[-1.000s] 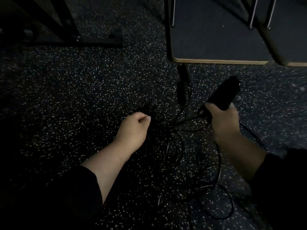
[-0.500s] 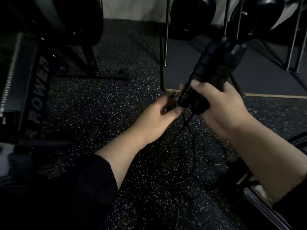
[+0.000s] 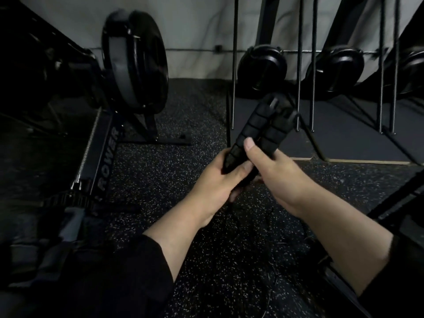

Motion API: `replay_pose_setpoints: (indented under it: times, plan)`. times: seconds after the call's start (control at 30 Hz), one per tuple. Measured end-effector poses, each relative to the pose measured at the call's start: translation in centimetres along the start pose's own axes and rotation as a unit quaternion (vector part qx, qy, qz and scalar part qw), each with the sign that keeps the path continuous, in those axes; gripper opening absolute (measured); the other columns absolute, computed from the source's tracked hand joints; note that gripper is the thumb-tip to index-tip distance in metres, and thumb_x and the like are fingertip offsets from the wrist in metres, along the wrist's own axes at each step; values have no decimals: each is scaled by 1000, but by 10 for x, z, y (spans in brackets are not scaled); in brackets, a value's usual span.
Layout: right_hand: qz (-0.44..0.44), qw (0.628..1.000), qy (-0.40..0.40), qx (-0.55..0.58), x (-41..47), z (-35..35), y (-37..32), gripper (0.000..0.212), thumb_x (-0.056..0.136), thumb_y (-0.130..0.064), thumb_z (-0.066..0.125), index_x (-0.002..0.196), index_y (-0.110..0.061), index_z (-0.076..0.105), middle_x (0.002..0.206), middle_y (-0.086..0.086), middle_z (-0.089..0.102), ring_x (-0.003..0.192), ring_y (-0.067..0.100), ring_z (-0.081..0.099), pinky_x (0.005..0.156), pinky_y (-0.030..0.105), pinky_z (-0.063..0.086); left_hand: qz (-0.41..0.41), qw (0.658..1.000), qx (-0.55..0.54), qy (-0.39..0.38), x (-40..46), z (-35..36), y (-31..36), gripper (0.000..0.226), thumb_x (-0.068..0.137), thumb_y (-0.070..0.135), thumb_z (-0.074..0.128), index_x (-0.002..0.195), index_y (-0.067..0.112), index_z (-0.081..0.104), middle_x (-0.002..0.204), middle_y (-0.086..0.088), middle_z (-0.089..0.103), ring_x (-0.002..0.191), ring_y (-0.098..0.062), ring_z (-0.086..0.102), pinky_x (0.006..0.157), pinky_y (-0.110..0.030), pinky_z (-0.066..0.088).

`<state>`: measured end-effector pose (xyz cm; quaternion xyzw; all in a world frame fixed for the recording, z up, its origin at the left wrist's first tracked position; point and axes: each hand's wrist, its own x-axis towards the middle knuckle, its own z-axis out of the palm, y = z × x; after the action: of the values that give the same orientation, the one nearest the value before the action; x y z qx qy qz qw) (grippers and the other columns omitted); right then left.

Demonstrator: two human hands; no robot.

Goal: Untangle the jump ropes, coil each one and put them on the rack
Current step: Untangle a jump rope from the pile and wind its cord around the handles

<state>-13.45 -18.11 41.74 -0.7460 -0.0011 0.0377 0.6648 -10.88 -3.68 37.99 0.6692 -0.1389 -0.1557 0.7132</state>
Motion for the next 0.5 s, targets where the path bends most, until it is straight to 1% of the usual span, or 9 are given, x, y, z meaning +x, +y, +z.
replay_pose_setpoints:
  times: [0.07,0.1,0.17,0.2,0.23,0.3,0.37,0.4,0.5]
  plan:
    - [29,997,35,-54,-9,-4,6,69,79,-75,62,133,-32,56,123,-17,70,121,5,61,110,34,47,-6,1000,13,19,-9,-2,3,30,88,47,74,115,37,64,95,17,74,82,-2,68,64,-23,48]
    - [26,992,101,-71,-14,-9,9,83,77,-75,67,144,-32,45,132,-16,64,129,8,55,111,33,43,-5,999,31,30,-11,-4,4,25,91,42,73,113,36,64,90,19,73,79,-1,67,62,-21,47]
    - [-71,946,265,-176,-27,-23,9,104,77,-64,75,158,-29,20,155,-6,40,148,15,34,119,37,35,-7,996,86,38,-14,-11,6,17,94,37,72,108,32,65,79,19,70,69,-2,63,58,-20,45]
    - [-142,910,288,-264,-33,-30,8,110,77,-59,78,160,-30,13,163,-6,25,153,13,19,124,43,26,-14,993,113,36,-14,-14,6,17,94,37,72,107,29,65,75,18,68,67,-4,61,56,-21,44]
    - [-202,872,260,-361,-38,-35,8,114,75,-55,82,161,-31,11,166,-10,14,155,10,8,125,49,19,-20,990,135,29,-15,-15,8,19,94,37,72,107,25,64,72,17,66,65,-6,59,55,-21,42]
    - [-239,786,143,-551,-40,-38,14,120,70,-52,88,162,-34,13,170,-7,5,158,19,-4,124,60,8,-34,984,177,9,-14,-14,10,20,94,34,73,105,21,64,71,15,66,61,-6,58,50,-17,41]
    - [-205,705,73,-675,-40,-33,30,118,71,-44,89,162,-34,13,171,4,8,158,35,-2,122,69,2,-54,977,204,-22,-12,-12,14,18,94,34,73,107,24,67,78,14,70,57,2,58,47,-13,40]
    - [-185,685,66,-701,-39,-31,37,113,74,-38,87,161,-32,16,168,8,18,157,39,8,121,71,4,-65,975,208,-40,-12,-12,16,18,94,35,73,108,26,68,80,14,72,56,4,58,47,-13,40]
    - [-218,685,87,-690,-35,-38,46,84,78,-27,78,152,-25,37,139,8,51,135,36,46,117,66,27,-93,968,215,-86,-12,-14,20,22,93,35,74,109,22,69,82,7,73,57,-4,55,47,-19,37]
